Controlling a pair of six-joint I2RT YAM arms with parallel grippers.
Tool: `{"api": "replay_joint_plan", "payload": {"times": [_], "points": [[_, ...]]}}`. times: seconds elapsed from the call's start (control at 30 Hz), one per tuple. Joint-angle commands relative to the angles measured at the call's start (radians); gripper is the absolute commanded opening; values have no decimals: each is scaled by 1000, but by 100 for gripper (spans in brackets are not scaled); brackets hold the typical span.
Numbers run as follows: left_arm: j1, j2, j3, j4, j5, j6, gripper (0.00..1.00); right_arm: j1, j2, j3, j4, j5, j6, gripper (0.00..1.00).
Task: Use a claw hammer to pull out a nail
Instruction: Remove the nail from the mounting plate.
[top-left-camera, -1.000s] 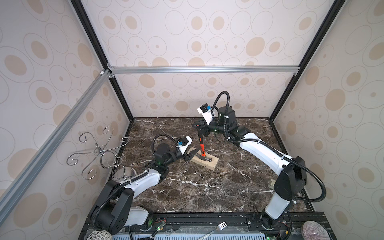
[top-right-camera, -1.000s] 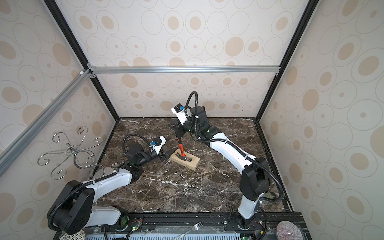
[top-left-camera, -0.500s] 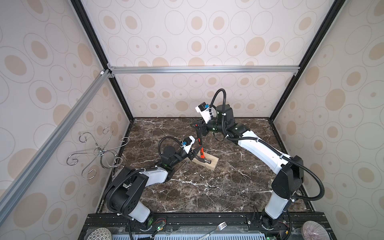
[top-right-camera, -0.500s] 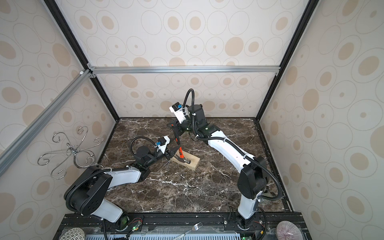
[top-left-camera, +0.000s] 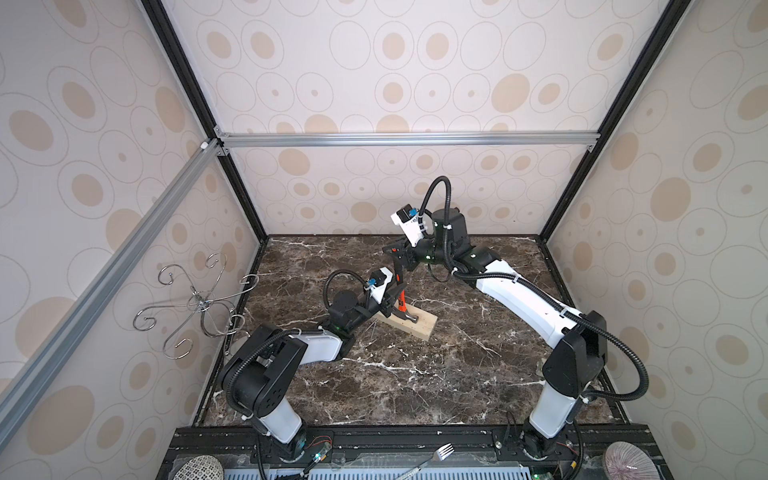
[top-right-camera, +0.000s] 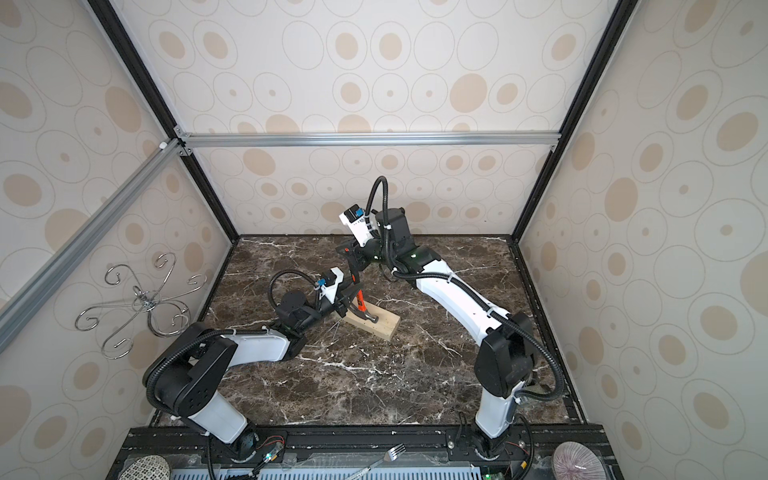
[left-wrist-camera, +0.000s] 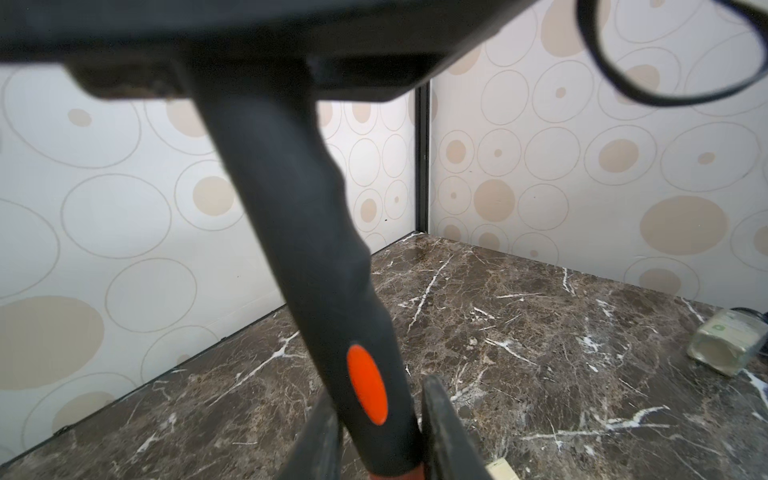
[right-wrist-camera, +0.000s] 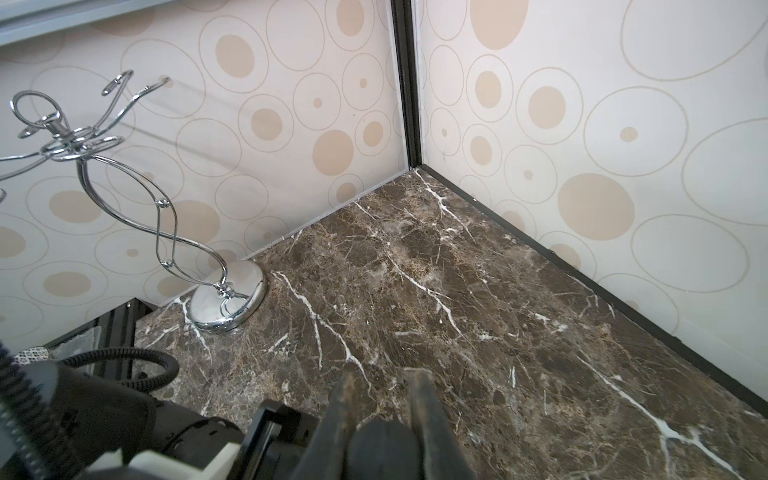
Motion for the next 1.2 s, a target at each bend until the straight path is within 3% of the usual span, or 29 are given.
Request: {"api": "replay_joint_plan", "payload": {"times": [0.0, 0.37, 0.7, 1.03, 1.17], "points": [[-6, 18, 61, -10, -15, 47, 20, 14, 3, 57, -79, -38, 50, 0], [-6, 58, 63, 20, -30, 40, 13, 14, 52, 210, -442, -36, -21, 14], [-5, 71, 56, 46, -24, 23, 12, 6, 80, 294, -612, -16, -81, 36], [-6, 75, 63, 38, -17, 12, 12, 4, 157, 408, -770, 35, -131, 38], [-7, 76, 68, 27, -15, 12, 12, 4, 176, 423, -769, 42, -136, 31]]}}
